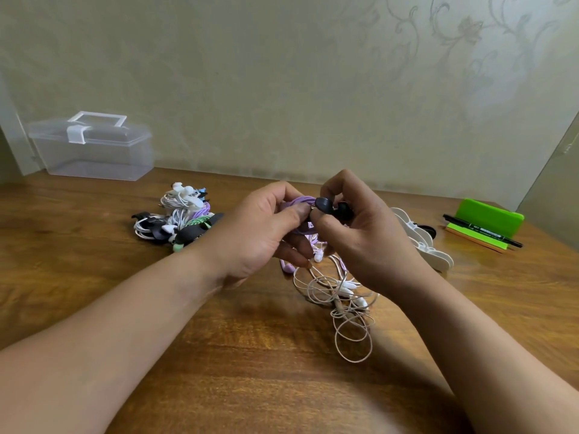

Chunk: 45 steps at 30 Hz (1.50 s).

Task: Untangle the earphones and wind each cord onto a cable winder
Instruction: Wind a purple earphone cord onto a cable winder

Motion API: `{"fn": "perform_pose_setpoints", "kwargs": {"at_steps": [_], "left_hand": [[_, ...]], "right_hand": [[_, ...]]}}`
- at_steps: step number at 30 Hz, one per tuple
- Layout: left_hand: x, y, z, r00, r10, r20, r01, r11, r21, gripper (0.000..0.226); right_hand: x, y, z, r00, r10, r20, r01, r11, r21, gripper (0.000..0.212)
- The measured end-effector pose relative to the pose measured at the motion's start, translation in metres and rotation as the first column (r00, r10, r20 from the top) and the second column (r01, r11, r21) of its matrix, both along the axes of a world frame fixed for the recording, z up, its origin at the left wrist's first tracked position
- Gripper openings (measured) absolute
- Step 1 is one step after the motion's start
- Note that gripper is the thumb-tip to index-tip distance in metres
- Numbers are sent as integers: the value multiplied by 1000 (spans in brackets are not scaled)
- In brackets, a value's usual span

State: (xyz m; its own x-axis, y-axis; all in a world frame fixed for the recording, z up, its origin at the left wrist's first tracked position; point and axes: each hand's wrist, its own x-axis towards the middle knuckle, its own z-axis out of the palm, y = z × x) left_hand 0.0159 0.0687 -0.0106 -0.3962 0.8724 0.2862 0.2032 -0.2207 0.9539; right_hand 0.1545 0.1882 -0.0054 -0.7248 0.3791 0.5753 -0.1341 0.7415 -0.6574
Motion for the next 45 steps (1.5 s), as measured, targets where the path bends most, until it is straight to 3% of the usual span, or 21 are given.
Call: {"fn": "perform_pose_setpoints", "kwargs": {"at_steps": [4,10,15,23,30,35,39,42,45], "left_hand": [[2,2,-4,995,38,-97,-40,999,-16,12],[12,5,-5,982,-55,183,61,998,-28,22],[11,7,-7,965,-3,260,-5,1000,27,24],[10,8,-9,972,22,234,-17,1000,-25,36],[11,8,-9,986,6,169,6,998,-67,39],[14,13,-18,970,189,153,-202,976,79,26],[16,13,-20,940,327,95,-339,927,158,4],[15,12,-14,942,292,166,-311,944,107,25],[14,11,-8,929,174,326,-160,985,-68,50]], "right_hand": [[-2,-2,-2,1000,-14,19,15,1000,-18,18],[-6,-1,-7,987,-152,50,150,987,53,17],[-2,1,-1,986,-76,147,80,997,-23,13],[-7,8,-7,973,-204,106,193,976,104,23],[-4,11,-4,957,-262,125,255,965,67,17],[-11,2,-6,964,-266,-23,263,959,-104,18],[-14,-2,-8,956,-282,-79,272,955,-120,19],[-11,2,-8,963,-268,-38,266,963,-44,18],[-6,7,-6,975,-214,58,211,976,49,18]]}}
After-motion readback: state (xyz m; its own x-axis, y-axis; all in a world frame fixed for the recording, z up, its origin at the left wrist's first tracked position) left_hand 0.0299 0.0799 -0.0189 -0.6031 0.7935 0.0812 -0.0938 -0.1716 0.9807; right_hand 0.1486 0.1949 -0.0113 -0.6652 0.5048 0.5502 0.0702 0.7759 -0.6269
